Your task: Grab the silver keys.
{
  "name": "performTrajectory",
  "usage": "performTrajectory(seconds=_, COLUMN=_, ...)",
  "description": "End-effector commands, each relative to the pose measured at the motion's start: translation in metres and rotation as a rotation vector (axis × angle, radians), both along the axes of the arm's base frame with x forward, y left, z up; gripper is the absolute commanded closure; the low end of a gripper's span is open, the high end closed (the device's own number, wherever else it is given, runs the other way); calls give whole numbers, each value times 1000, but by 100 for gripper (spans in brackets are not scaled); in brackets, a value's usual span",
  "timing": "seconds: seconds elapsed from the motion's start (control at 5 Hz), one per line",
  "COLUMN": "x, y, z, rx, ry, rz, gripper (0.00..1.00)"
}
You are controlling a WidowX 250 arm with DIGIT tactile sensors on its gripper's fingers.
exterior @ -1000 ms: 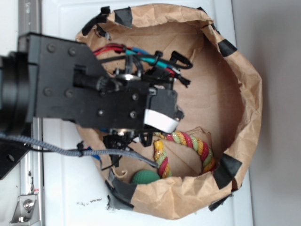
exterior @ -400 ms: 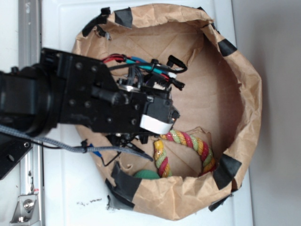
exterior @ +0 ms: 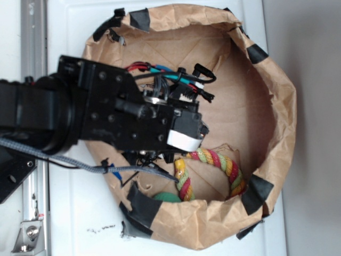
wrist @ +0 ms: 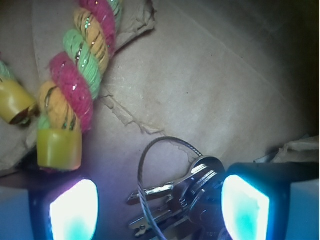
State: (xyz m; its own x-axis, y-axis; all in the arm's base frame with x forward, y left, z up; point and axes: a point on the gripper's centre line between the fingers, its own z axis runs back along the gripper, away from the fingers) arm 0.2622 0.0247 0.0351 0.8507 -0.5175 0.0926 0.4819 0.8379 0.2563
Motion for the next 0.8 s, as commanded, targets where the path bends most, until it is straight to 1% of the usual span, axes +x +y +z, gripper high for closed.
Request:
performTrajectory(seconds=0.0, x=13, y=-5, z=8, rx=7, ry=-61, rz=10, gripper=16)
performTrajectory(seconds=0.2, x=16, y=-6, z=7, rx=8, ry=-74, rz=23, gripper=100)
performTrajectory(seconds=0.4, x=19, y=-7, z=4, rx=9, ry=-85, rz=30, gripper=100)
performTrajectory(seconds=0.6, x=26, y=-10, z=-5, rx=27, ry=-110, rz=42, gripper=100)
